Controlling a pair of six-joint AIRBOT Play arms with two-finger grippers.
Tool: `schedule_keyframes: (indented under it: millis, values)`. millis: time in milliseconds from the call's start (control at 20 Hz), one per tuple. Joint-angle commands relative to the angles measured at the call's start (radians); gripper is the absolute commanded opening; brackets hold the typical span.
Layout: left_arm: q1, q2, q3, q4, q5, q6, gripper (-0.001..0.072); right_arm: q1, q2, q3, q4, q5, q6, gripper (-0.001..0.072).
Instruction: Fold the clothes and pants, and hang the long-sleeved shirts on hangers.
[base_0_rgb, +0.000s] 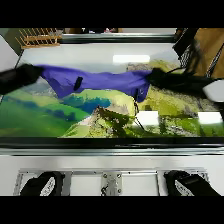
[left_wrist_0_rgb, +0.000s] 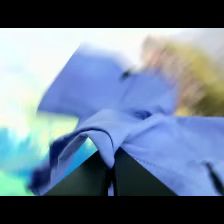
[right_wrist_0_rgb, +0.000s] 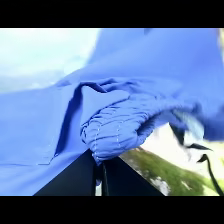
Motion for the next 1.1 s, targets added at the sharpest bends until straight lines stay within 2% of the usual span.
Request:
schedule_keyframes:
  millis: [0,200,300,450,600,800,1050]
  values:
    - [-0.093,0.187,0.207,0.002,0.042,-0.025,0.0007,-0.018,0.115,0.287,-0.018,0.294,0.036,0.0015]
    - [-0.191,0.275,0.284,0.012,0.127,-0.035,0.0007,-0.015,0.227,0.356,-0.018,0.36,0.23,0.0014]
    - [-0.194,0.252,0.301,0.044,0.126,-0.036,0.0007,-0.015,0.241,0.356,-0.018,0.41,0.317,0.0015]
    - [-0.195,0.14,0.303,0.14,0.084,-0.074,0.0007,-0.015,0.192,0.327,-0.023,0.538,0.384,0.0015]
    - [-0.195,-0.082,0.303,0.195,0.064,-0.088,0.0007,-0.015,0.075,0.232,-0.079,0.568,0.369,0.0015]
    - [-0.195,-0.462,0.311,0.185,0.063,-0.087,0.0007,-0.02,-0.218,0.179,-0.129,0.482,0.251,0.0015]
    - [-0.195,-0.849,0.548,0.183,0.005,-0.083,0.0007,-0.07,-0.551,0.208,0.085,0.233,0.197,0.0015]
